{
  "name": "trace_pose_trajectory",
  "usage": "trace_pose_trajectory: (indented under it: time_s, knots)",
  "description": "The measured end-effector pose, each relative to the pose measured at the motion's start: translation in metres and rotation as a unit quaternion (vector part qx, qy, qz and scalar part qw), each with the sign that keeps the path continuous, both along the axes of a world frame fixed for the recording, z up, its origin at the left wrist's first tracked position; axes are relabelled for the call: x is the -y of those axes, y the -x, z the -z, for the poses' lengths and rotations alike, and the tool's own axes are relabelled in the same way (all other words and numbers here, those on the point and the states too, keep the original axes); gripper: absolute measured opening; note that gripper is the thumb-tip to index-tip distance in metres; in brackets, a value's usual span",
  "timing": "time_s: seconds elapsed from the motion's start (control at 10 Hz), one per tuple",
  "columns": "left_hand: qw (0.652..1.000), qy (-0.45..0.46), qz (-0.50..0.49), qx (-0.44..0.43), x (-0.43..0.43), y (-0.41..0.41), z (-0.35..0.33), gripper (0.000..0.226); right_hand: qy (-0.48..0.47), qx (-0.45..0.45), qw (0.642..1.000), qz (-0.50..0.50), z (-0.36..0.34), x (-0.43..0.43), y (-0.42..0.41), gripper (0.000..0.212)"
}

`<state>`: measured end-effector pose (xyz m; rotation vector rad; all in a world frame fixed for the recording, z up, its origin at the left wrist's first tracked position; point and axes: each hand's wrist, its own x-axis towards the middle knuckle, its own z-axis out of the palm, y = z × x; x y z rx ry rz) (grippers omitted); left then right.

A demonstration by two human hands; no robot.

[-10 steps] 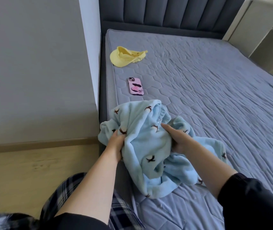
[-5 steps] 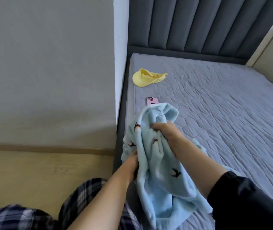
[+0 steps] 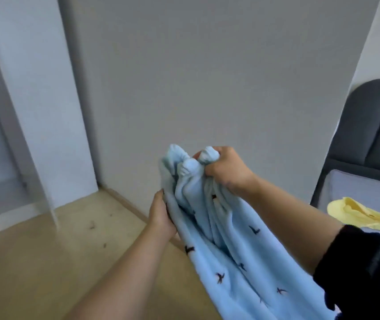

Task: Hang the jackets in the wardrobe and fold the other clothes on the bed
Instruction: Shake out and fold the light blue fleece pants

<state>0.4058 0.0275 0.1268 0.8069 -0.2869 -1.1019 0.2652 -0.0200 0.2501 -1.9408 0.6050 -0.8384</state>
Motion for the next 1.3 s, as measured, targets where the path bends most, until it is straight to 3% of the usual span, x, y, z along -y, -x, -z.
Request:
trace_pose_trajectory:
  time_s: [0.1, 0.2, 0.3, 0.4, 0.5, 0.6, 0.7, 0.8, 0.9, 1.0, 1.1, 1.2, 1.3]
  knots:
    - [0.988, -0.046, -0.111, 0.098, -0.031, -0.051, -0.024, 0.029, 0.009, 0.041, 0.998, -0.044, -0.038, -0.020, -0.045, 0.037]
    - [0.981, -0.032, -0.130, 0.143, -0.063, -0.091, -0.042, 0.066, 0.015, 0.075, 0.995, -0.065, -0.067, -0.037, -0.081, 0.041]
    - [0.977, -0.008, -0.048, 0.207, -0.085, -0.117, -0.065, 0.088, 0.010, 0.100, 0.993, -0.058, -0.084, -0.044, -0.103, 0.044]
    - [0.928, -0.104, -0.004, 0.357, -0.094, -0.117, -0.088, 0.088, -0.027, 0.151, 0.987, -0.044, -0.092, -0.045, -0.114, 0.044]
    - [0.844, -0.197, 0.166, 0.470, -0.098, -0.120, -0.099, 0.059, -0.063, 0.194, 0.979, -0.005, -0.094, -0.038, -0.113, 0.041]
    - [0.758, -0.293, 0.267, 0.518, -0.098, -0.119, -0.104, 0.040, -0.093, 0.222, 0.969, 0.059, -0.100, -0.022, -0.108, 0.037]
    - [0.752, -0.327, 0.052, 0.571, -0.079, -0.114, -0.122, 0.026, -0.082, 0.157, 0.970, 0.165, -0.106, -0.004, -0.107, 0.020]
    - [0.890, -0.229, -0.116, 0.377, -0.051, -0.115, -0.159, 0.035, -0.098, 0.093, 0.961, 0.242, -0.114, 0.008, -0.107, 0.010]
    - [0.958, -0.104, -0.176, 0.199, -0.020, -0.100, -0.230, 0.040, -0.105, 0.117, 0.952, 0.261, -0.140, 0.015, -0.108, 0.017]
    - [0.962, 0.040, -0.205, 0.177, -0.011, -0.102, -0.304, 0.031, -0.041, 0.193, 0.943, 0.268, -0.193, 0.022, -0.102, 0.010]
    - [0.934, 0.168, -0.245, 0.201, -0.012, -0.093, -0.384, 0.018, 0.046, 0.305, 0.921, 0.237, -0.252, 0.023, -0.092, 0.018]
    - [0.880, 0.154, -0.273, 0.356, -0.019, -0.090, -0.426, 0.023, 0.113, 0.344, 0.909, 0.208, -0.293, 0.026, -0.080, 0.020]
    - [0.686, -0.034, -0.287, 0.667, -0.024, -0.097, -0.430, 0.029, 0.227, 0.217, 0.917, 0.245, -0.299, 0.039, -0.068, 0.020]
